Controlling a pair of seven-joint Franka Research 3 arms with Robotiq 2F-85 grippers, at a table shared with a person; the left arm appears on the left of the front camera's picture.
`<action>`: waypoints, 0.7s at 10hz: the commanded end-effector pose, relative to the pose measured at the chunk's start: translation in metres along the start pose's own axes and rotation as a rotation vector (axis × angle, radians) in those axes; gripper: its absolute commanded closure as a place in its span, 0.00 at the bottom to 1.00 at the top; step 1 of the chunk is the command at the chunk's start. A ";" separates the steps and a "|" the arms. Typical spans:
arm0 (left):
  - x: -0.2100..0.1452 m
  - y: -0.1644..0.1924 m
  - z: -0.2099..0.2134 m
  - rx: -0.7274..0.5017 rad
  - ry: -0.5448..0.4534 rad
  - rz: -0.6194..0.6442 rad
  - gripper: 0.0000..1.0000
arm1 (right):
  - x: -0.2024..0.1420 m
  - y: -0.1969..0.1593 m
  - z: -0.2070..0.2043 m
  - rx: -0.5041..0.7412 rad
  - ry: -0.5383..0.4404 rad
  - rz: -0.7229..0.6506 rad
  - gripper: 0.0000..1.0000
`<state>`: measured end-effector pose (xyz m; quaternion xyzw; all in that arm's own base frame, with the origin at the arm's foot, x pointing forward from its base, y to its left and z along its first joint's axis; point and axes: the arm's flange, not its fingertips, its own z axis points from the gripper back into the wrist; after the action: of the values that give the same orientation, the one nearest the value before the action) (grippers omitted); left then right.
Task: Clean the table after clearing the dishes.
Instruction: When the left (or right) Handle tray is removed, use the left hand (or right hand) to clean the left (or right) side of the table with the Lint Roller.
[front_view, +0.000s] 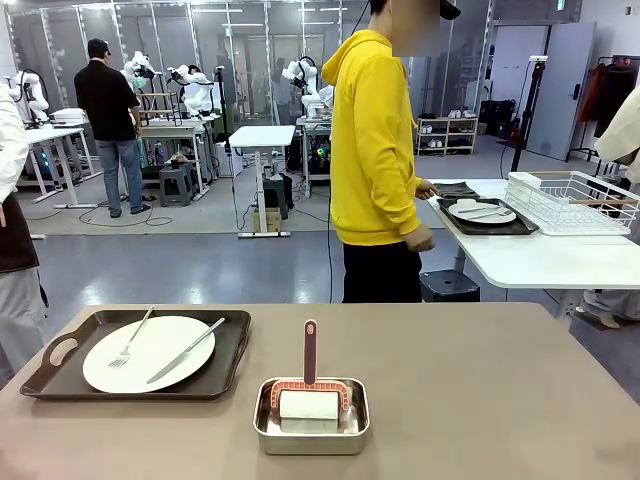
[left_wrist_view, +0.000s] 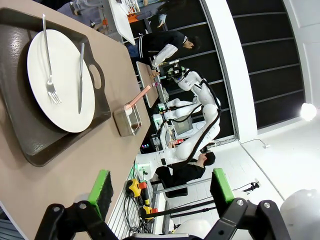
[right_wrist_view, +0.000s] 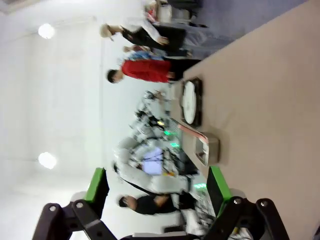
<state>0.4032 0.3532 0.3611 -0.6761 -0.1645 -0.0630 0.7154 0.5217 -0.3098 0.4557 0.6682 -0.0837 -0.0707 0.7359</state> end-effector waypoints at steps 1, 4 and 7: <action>-0.005 -0.002 0.001 0.006 0.002 -0.002 0.00 | -0.014 0.052 -0.078 -0.199 0.065 0.152 0.00; -0.005 -0.002 0.001 0.006 0.002 -0.002 0.00 | -0.027 0.090 -0.223 -0.511 0.213 0.313 0.00; -0.005 -0.002 0.001 0.006 0.002 -0.002 0.00 | -0.065 0.071 -0.395 -0.803 0.444 0.536 0.00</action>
<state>0.4024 0.3539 0.3611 -0.6762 -0.1650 -0.0625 0.7153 0.5530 0.0743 0.5174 0.3254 -0.0645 0.2215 0.9170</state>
